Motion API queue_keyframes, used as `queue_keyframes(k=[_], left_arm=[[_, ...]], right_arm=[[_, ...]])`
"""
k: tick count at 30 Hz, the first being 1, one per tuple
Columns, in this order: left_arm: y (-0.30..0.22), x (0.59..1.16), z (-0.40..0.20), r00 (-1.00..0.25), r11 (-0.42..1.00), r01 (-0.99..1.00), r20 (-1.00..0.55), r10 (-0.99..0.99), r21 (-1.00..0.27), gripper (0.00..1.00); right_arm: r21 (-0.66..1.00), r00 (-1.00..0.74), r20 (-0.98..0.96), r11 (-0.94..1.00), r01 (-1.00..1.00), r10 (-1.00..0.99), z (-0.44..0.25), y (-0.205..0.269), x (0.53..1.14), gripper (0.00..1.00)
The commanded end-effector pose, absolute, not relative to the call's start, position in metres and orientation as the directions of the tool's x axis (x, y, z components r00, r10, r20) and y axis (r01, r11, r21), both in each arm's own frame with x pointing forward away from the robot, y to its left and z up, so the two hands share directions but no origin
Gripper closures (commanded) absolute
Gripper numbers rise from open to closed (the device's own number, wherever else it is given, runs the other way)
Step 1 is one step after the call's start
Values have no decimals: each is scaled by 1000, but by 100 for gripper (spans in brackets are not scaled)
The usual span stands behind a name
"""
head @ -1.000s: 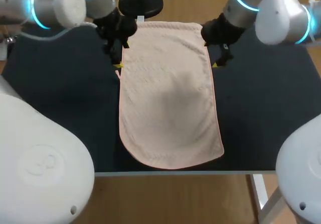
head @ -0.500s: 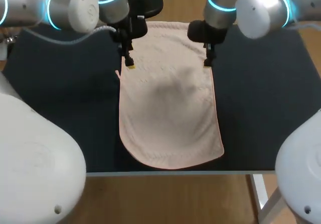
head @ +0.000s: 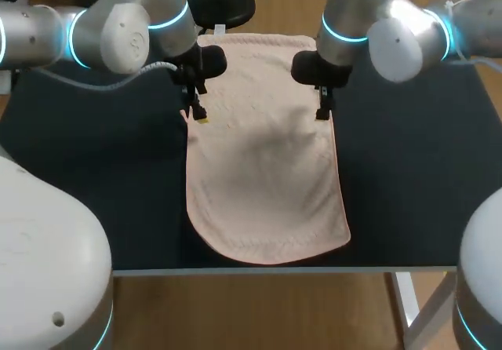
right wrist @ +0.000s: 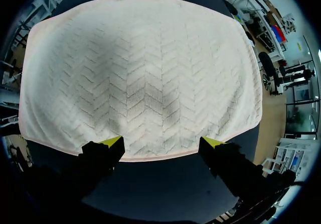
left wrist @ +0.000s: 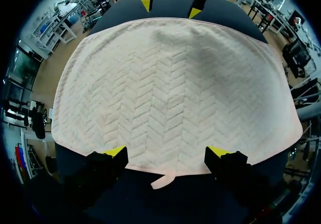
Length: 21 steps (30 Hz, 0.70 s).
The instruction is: Fold the towel
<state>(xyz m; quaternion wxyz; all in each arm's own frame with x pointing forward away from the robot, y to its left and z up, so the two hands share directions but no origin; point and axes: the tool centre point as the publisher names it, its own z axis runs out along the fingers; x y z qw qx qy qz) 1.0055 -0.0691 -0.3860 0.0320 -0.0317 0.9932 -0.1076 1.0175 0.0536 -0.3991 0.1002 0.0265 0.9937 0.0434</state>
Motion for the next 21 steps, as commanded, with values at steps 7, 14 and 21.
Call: queue_keyframes(k=[7,14,21], left_arm=[[-71,1011,-407,-995,970,-71,-51,-85,-232,0],[-73,1011,-414,-996,969,-45,-66,-62,-241,0],[-72,1008,-428,-998,973,-30,-55,-44,-230,0]], right_arm=[[86,-984,-171,996,25,39,-418,54,1024,0],[83,-987,-157,996,23,36,-426,56,1023,0],[87,-988,-152,996,21,34,-429,55,1023,0]])
